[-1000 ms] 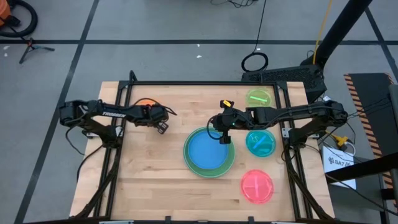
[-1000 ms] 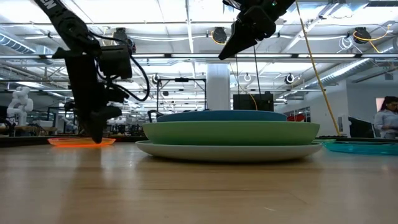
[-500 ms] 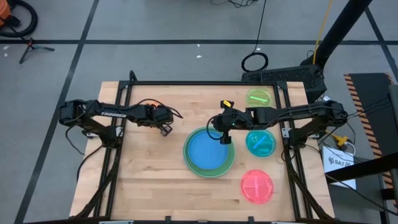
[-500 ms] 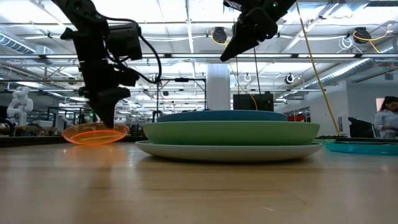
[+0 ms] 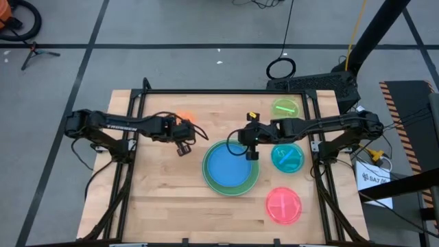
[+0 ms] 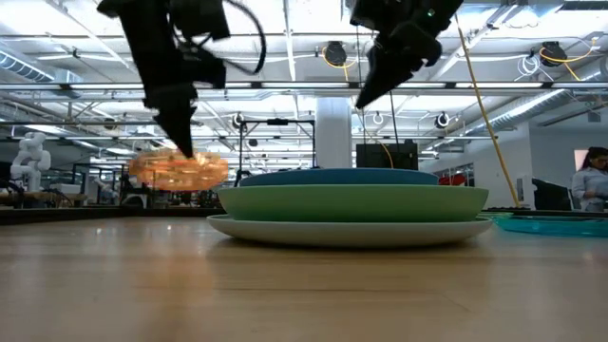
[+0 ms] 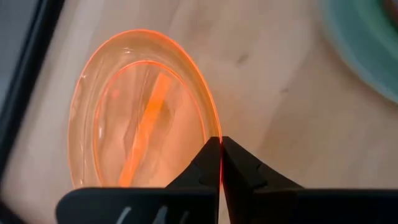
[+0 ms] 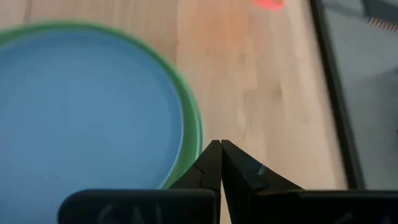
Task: Stack plastic plates
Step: Stack the orange plate on top of the dark blue plate
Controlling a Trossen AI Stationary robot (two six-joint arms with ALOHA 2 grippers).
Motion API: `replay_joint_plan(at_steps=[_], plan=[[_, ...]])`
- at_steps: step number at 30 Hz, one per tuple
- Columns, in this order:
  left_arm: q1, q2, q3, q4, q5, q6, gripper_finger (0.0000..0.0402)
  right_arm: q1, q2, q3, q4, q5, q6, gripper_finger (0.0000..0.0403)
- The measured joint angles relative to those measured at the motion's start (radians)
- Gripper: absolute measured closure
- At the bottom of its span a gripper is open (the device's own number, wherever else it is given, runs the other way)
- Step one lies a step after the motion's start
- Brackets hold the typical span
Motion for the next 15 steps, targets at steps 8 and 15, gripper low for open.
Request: replay_joint_plan(at_steps=[8,15], plan=[[-0.160,0.000,0.160,0.031,0.000,0.283,0.0396,0.064,-0.011,0.000,-0.226,0.002,0.187,0.0401],[-0.278,0.002,0.205,0.218,0.057,0.449,0.0396,0.173,-0.061,0.000,-0.344,-0.011,0.378,0.0401]])
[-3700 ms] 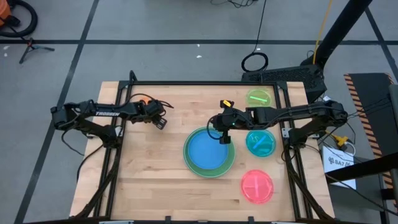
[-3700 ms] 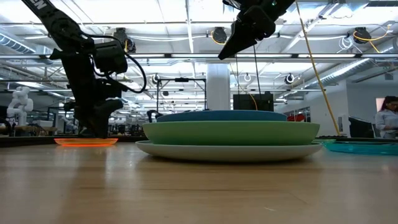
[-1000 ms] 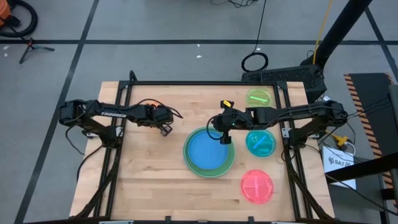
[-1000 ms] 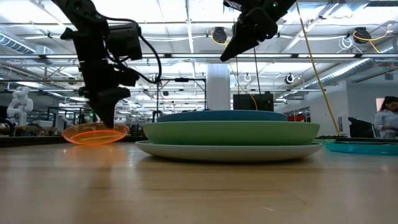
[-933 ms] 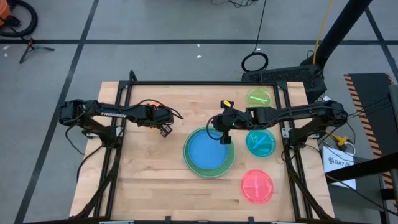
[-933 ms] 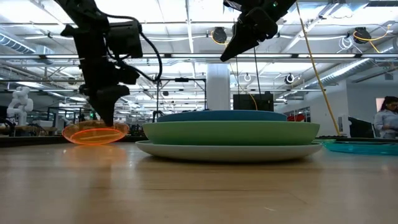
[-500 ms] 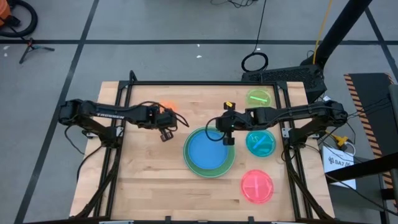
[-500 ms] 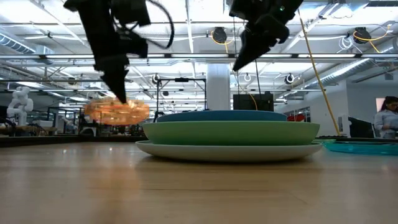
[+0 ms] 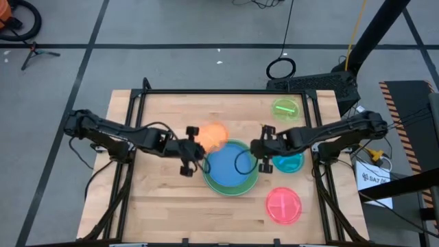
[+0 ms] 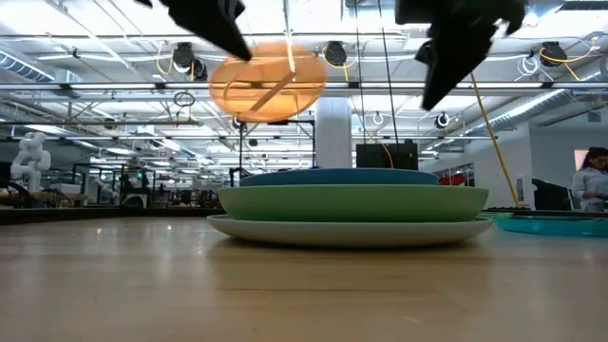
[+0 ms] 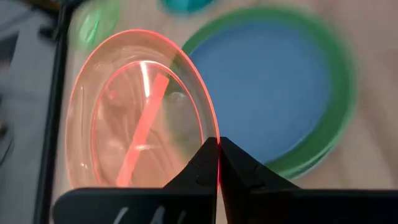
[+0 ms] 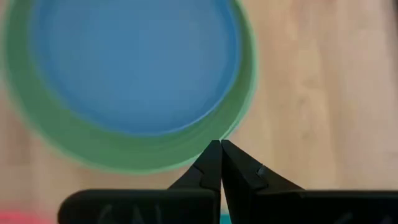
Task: Stack plastic plates
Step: Stack the orange plate on top of the dark blue plate, then stack the blue plate on top of the orange plate
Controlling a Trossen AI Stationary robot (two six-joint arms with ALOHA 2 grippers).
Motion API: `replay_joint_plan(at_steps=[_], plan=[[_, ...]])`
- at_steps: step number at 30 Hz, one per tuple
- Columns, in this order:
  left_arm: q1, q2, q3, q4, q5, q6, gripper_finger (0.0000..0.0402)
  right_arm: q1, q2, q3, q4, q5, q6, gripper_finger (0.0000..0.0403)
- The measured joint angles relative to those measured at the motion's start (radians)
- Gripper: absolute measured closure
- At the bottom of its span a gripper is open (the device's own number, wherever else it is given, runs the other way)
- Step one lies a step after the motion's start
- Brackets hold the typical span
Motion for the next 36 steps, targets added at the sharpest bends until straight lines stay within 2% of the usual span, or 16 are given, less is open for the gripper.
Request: replay_joint_plan(at_steps=[6,11,14,22,28,36], plan=[[-0.040,0.060,0.000,0.146,0.034,0.080,0.0396,0.093,-0.036,0.000,-0.006,-0.067,0.139,0.0401],[-0.041,0.148,0.000,0.253,0.148,0.107,0.0396,0.159,-0.035,0.000,0.002,-0.067,0.209,0.0401],[-0.040,0.201,0.000,0.292,0.163,0.115,0.0396,0.181,-0.036,0.000,0.015,-0.067,0.238,0.0401],[-0.028,0.288,0.000,0.335,0.174,0.078,0.0388,0.204,-0.035,0.000,0.054,-0.065,0.246,0.0401],[0.007,0.305,0.000,0.315,0.258,0.023,0.0360,0.203,-0.035,0.000,0.065,-0.064,0.245,0.0401],[0.011,0.288,0.000,0.326,0.250,0.066,0.0342,0.203,-0.035,0.000,0.068,-0.024,0.261,0.0401]])
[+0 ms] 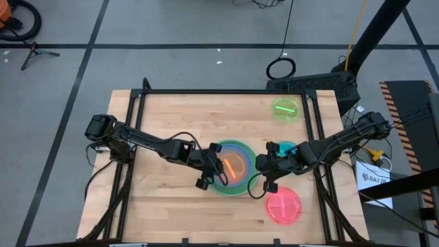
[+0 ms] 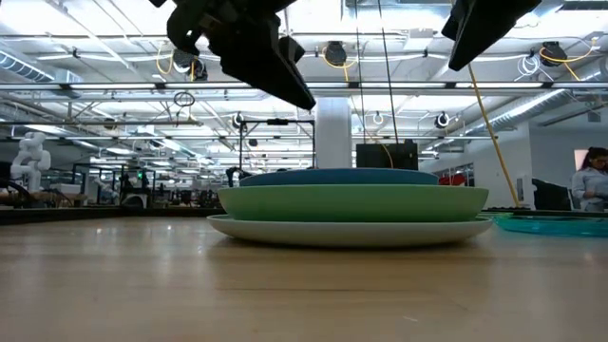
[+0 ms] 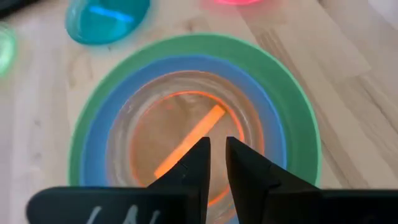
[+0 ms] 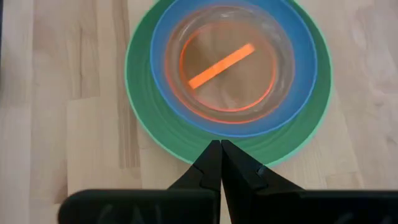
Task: Stack plastic plates
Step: Stack the blue plate on top of the orange plate
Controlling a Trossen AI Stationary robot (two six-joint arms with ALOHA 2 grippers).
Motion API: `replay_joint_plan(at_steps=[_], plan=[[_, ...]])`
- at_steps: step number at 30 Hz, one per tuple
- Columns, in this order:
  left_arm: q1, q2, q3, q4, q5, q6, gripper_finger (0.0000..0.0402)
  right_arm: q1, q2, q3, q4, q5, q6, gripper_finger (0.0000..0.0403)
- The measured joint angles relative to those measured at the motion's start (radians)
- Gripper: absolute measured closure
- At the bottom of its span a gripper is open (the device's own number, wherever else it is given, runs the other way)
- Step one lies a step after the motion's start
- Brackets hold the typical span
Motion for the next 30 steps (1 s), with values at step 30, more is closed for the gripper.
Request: replay_joint_plan(at_steps=[30], plan=[[0.242,-0.740,-0.451,0.088,-0.025,0.072,0.0341,-0.246,0.123,0.000,-0.344,-0.178,0.621,0.0401]])
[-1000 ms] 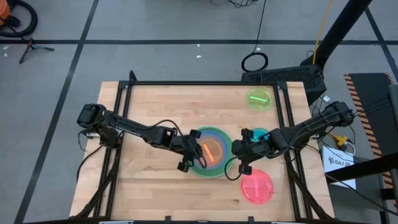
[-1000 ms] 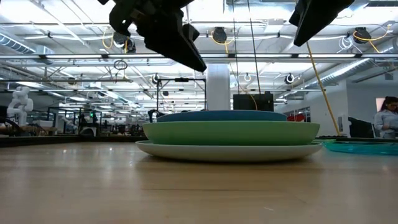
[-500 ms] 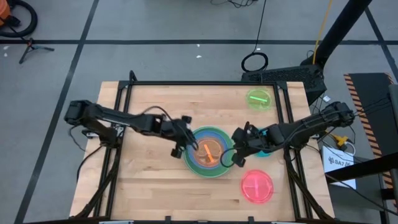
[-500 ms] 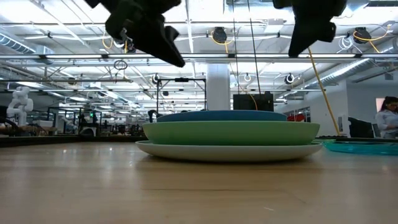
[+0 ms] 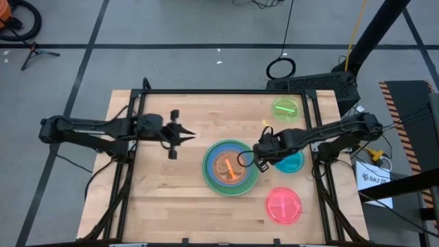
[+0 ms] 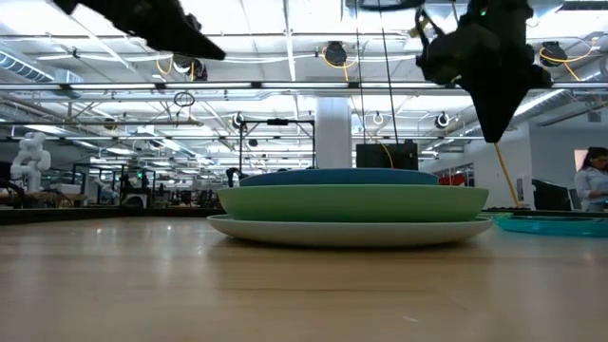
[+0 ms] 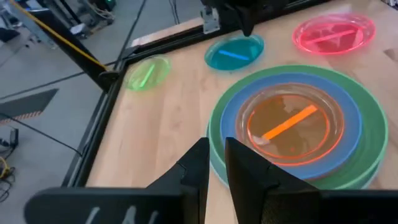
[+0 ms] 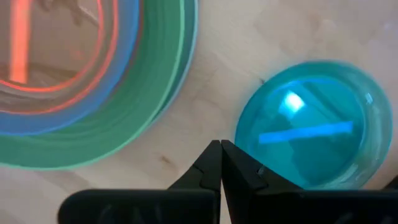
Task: Stack plastic plates
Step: Stack the blue plate on top of the orange plate
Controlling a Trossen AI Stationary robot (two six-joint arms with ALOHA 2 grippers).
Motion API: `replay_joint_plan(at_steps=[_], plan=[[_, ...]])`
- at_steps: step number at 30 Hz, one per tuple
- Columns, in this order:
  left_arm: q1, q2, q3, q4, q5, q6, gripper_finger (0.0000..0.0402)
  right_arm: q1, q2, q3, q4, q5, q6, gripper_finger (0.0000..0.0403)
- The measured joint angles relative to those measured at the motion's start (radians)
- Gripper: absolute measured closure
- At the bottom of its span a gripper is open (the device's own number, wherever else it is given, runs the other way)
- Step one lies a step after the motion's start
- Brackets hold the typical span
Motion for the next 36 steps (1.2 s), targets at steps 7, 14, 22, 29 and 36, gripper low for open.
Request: replay_joint_plan(at_steps=[7,14,22,29,36], plan=[[0.003,-0.196,-0.115,0.002,0.000,-0.070,0.0341,-0.083,0.041,0.000,0.005,-0.033,-0.116,0.0401],[0.004,-0.320,-0.179,-0.073,0.000,-0.050,0.0341,-0.219,0.044,0.000,0.046,0.044,-0.206,0.0401],[0.004,-0.363,-0.178,-0.127,-0.041,-0.053,0.0341,-0.307,0.044,0.000,0.052,0.032,-0.251,0.0386],[0.004,-0.362,-0.178,-0.127,-0.044,-0.066,0.0341,-0.301,0.044,0.000,0.043,-0.023,-0.205,0.0315],[0.004,-0.362,-0.178,-0.127,-0.045,-0.067,0.0341,-0.275,0.044,-0.002,-0.008,-0.018,-0.159,0.0259]])
